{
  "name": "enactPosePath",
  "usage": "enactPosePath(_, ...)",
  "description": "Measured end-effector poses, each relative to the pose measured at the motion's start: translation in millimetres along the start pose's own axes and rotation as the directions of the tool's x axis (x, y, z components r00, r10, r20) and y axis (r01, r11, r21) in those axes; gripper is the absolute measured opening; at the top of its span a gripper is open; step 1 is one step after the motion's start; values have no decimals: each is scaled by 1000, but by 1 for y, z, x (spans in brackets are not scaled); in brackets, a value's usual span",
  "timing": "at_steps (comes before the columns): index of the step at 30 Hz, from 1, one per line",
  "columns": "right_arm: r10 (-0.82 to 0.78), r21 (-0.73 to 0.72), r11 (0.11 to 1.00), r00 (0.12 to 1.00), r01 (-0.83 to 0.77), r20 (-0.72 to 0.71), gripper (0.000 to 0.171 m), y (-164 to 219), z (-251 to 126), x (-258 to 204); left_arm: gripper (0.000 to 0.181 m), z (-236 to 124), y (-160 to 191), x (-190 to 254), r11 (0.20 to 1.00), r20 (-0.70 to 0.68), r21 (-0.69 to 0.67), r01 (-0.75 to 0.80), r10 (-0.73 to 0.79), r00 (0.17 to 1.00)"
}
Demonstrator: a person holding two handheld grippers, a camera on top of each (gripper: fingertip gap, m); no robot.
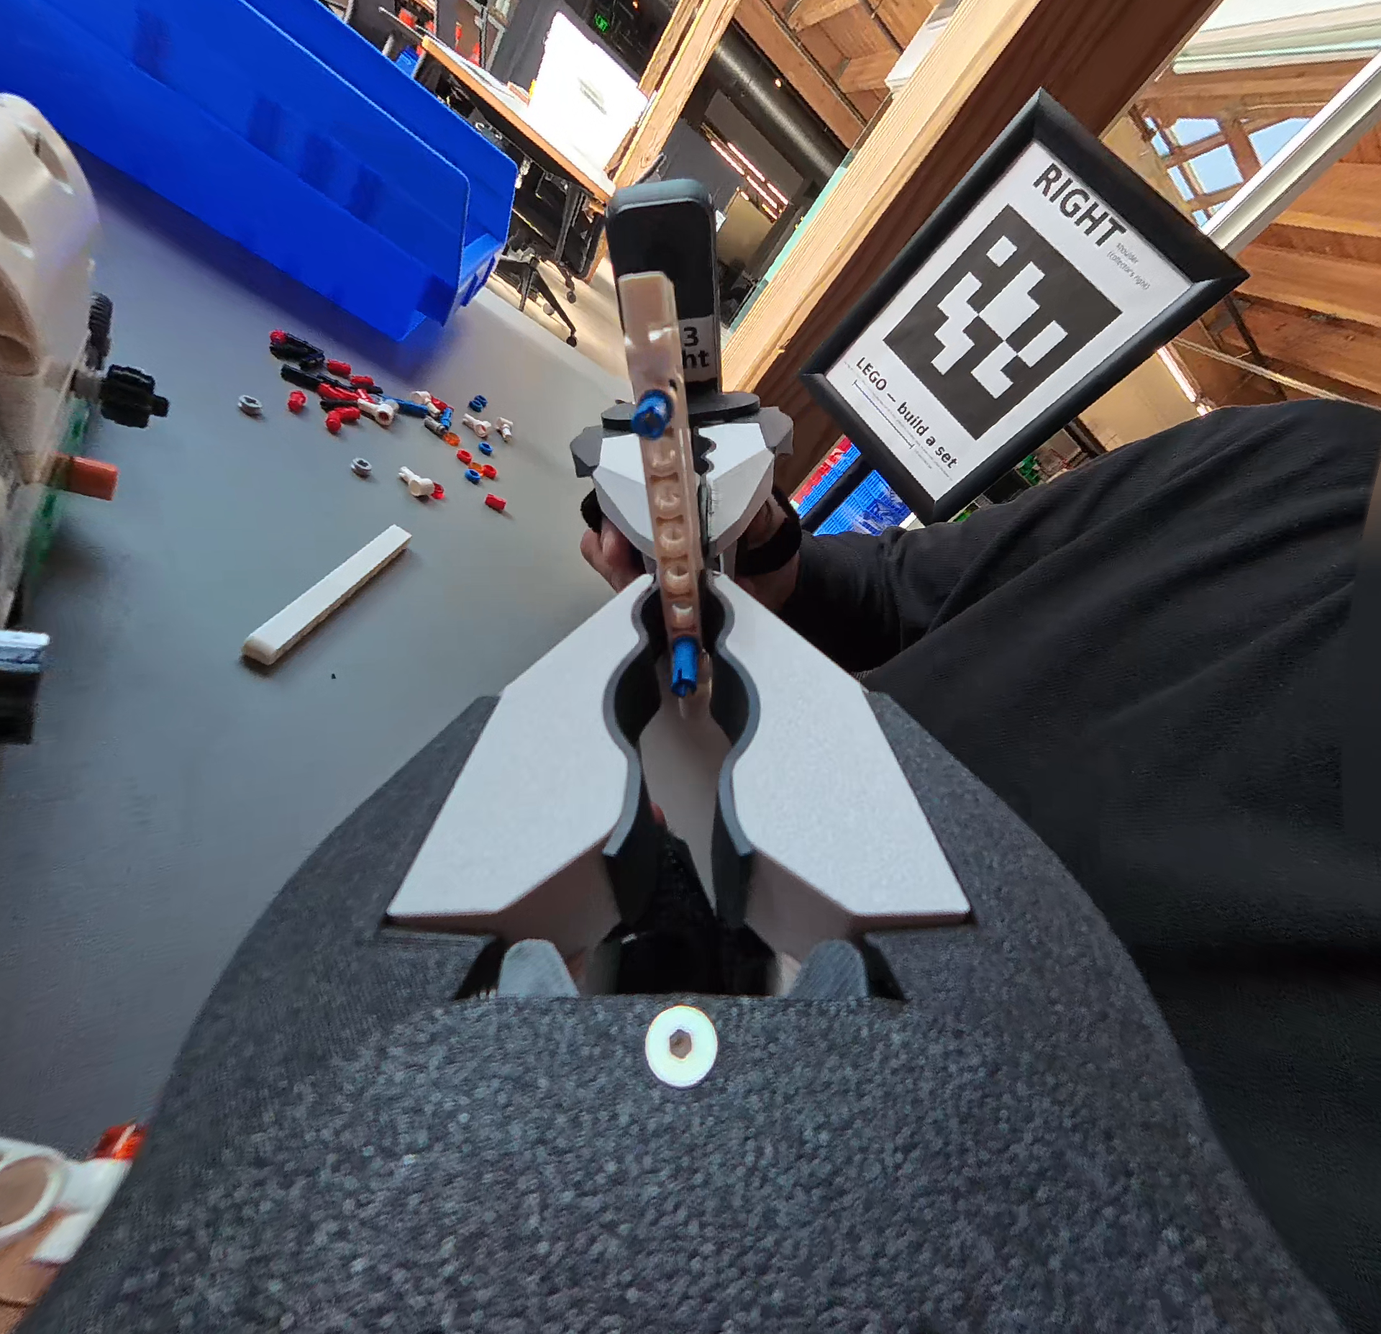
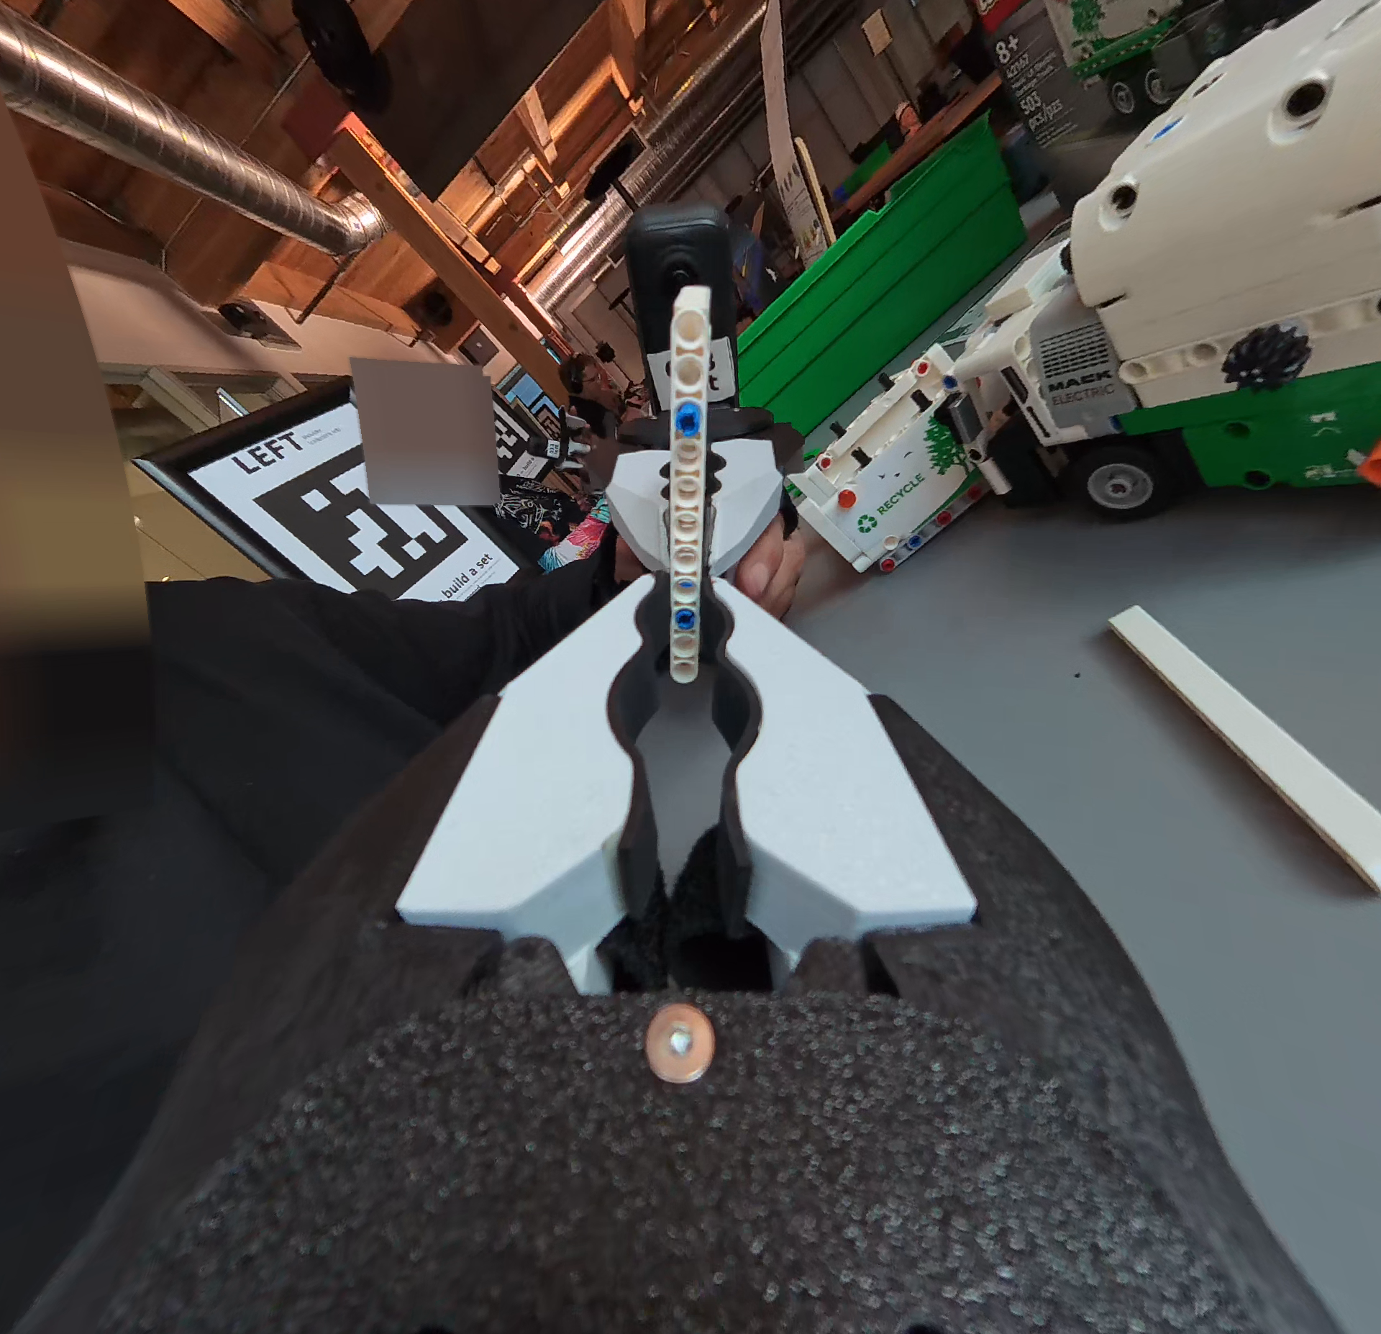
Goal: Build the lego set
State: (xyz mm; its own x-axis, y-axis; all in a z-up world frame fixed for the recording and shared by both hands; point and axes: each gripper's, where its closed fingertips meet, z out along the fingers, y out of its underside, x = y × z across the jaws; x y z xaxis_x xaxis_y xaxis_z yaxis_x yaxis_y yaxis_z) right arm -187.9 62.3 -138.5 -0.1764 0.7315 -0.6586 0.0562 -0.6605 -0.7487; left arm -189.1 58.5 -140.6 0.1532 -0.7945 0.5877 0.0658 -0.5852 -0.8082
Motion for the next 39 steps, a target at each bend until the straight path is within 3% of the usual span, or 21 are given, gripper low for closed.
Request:
enactPosePath(5, 22, 24, 999, 1000, -23, 21, 6, -3, -3, -1, 4, 6, 12, 1, 998, -19, -57, 13, -14, 1000)
enactPosePath(39, 62, 25, 998, 998, -63, 18, 5, -3, -4, 4, 4, 6, 10, -2, 999, -13, -38, 21, -22, 1000)
